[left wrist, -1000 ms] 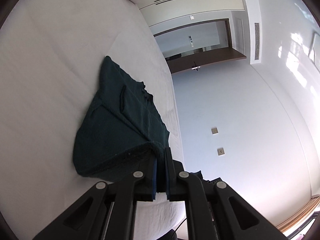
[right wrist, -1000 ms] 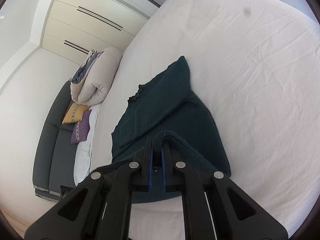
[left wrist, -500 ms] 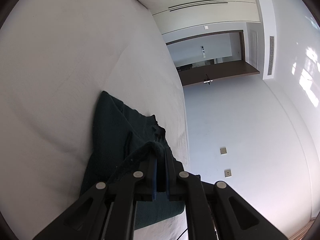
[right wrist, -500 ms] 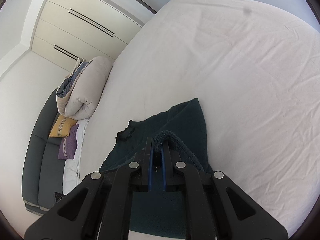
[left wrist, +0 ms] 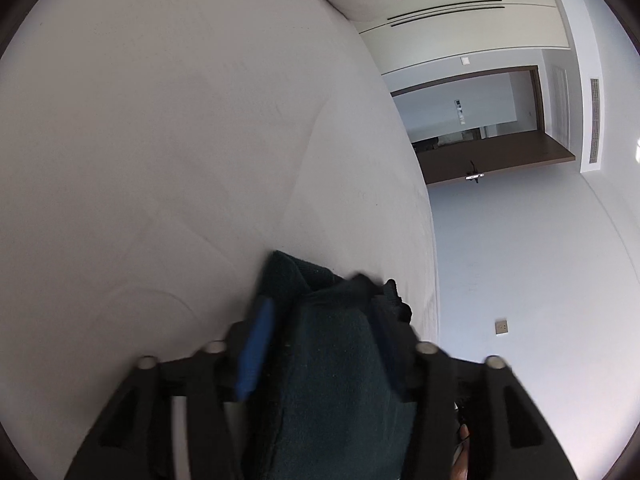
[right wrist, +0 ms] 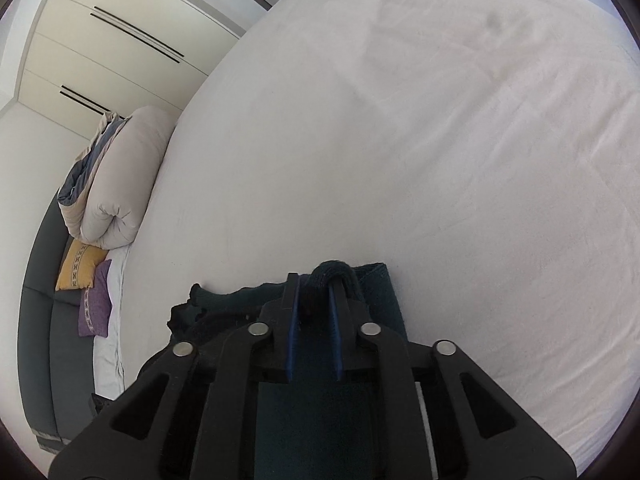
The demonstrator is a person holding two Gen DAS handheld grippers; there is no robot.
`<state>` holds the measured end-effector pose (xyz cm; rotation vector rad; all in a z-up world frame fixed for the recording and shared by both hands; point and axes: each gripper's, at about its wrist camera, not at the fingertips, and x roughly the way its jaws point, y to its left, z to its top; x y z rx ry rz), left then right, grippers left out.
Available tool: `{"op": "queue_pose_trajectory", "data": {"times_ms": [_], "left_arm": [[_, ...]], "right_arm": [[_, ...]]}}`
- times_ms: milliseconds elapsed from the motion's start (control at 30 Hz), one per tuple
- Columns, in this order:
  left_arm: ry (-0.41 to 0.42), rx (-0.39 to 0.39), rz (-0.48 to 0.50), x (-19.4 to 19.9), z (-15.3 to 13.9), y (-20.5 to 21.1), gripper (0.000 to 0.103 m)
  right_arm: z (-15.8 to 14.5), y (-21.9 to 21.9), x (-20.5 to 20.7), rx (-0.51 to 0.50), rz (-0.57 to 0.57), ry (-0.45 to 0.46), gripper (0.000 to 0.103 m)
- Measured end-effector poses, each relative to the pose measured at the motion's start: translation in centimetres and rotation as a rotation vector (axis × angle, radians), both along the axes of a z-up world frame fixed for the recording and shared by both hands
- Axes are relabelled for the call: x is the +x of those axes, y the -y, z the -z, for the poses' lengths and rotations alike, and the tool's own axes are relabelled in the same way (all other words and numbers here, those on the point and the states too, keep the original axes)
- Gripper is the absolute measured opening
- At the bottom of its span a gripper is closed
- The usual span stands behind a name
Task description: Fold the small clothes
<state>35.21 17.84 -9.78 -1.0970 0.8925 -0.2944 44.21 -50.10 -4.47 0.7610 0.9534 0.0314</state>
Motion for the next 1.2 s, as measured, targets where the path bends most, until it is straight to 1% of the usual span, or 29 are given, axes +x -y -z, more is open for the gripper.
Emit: {"op": "queue_pose_trajectory", "data": {"times_ms": [33,67,100,133,200,267,300,367,433,533,600,633,667,700,733,767,800,833,900,933,967,1000,1067,1100,1167,1200], "left_arm": [[0.011,0.0,-0.003,-0.4,0.0,-0.1,0.069],[0.015,0.014,0.006,-0.7,-0.2,-0.1,0.069],[0.023,0.026,0.011,-1.2,-0.5,0.0,0.069],[0.038,0.032,0.014,-1.8,-0.9,0.1,0.069],[0.069,0.054,0.032,-3.0,-1.9,0.6,0.069],[0.102,0.097,0.058,-4.4,-2.9,1.3,0.069],[0.116,0.12,0.073,-5.2,-3.2,1.7,0.069],[0.14,0.182,0.097,-7.0,-4.1,3.1,0.069],[0.171,0.247,0.142,-8.3,-4.5,4.7,0.069],[0.171,0.345,0.215,-9.2,-4.0,7.0,0.069],[0.163,0.409,0.235,-9.2,-3.1,8.0,0.069],[0.157,0.426,0.241,-9.1,-2.5,8.2,0.068],[0.155,0.432,0.241,-9.3,-2.0,8.1,0.064],[0.158,0.426,0.232,-9.6,-1.9,7.8,0.062],[0.16,0.416,0.225,-10.0,-1.9,7.5,0.061],[0.16,0.41,0.22,-10.4,-1.9,7.2,0.061],[0.158,0.416,0.216,-10.6,-2.0,6.9,0.061],[0.159,0.432,0.214,-10.8,-2.1,6.9,0.061],[0.159,0.471,0.217,-11.2,-2.3,7.0,0.061],[0.157,0.483,0.215,-11.4,-2.4,7.1,0.061],[0.156,0.491,0.212,-11.8,-2.5,7.1,0.061],[0.153,0.5,0.209,-12.0,-2.6,7.2,0.061],[0.152,0.546,0.2,-12.8,-3.3,7.8,0.061],[0.163,0.58,0.207,-13.2,-3.8,8.4,0.062],[0.186,0.662,0.238,-13.7,-4.5,10.5,0.062],[0.199,0.694,0.255,-13.9,-4.6,11.4,0.062]], "right_arm": [[0.0,-0.2,0.0,-0.019,-0.001,0.017,0.031],[-0.1,-0.2,-0.1,-0.037,0.006,0.031,0.034],[-0.1,0.0,-0.4,-0.042,0.02,0.035,0.049],[0.0,0.3,-0.8,-0.034,0.044,0.04,0.058],[-0.1,1.1,-2.2,-0.019,0.082,0.065,0.058],[-0.6,1.3,-3.9,-0.043,0.1,0.073,0.058],[-1.0,1.0,-4.8,-0.06,0.09,0.089,0.058],[-1.9,-0.3,-7.0,-0.114,0.048,0.11,0.058],[-2.5,-2.3,-9.1,-0.156,-0.009,0.142,0.058],[-2.7,-5.9,-11.5,-0.178,-0.121,0.174,0.058],[-2.0,-7.7,-12.2,-0.209,-0.165,0.149,0.058],[-1.4,-8.1,-12.4,-0.223,-0.168,0.12,0.058],[-0.4,-8.1,-12.4,-0.235,-0.165,0.081,0.057],[0.3,-8.0,-12.6,-0.255,-0.154,0.062,0.053],[0.9,-7.7,-13.5,-0.26,-0.147,0.069,0.047],[1.2,-7.1,-14.1,-0.258,-0.141,0.079,0.045],[1.3,-6.6,-14.4,-0.259,-0.129,0.082,0.044],[1.4,-6.3,-14.9,-0.271,-0.108,0.072,0.044],[1.9,-5.0,-15.5,-0.262,-0.092,0.059,0.044],[1.9,-4.8,-16.1,-0.284,-0.073,0.043,0.048],[2.1,-4.7,-16.6,-0.329,-0.043,-0.005,0.048],[2.1,-4.5,-16.9,-0.33,-0.037,-0.009,0.048],[1.0,-4.7,-18.4,-0.287,-0.018,0.046,0.048],[0.0,-5.1,-19.2,-0.266,-0.019,0.101,0.048],[-1.9,-6.3,-20.2,-0.192,-0.067,0.211,0.048],[-2.3,-7.2,-20.0,-0.123,-0.108,0.249,0.048]]}}
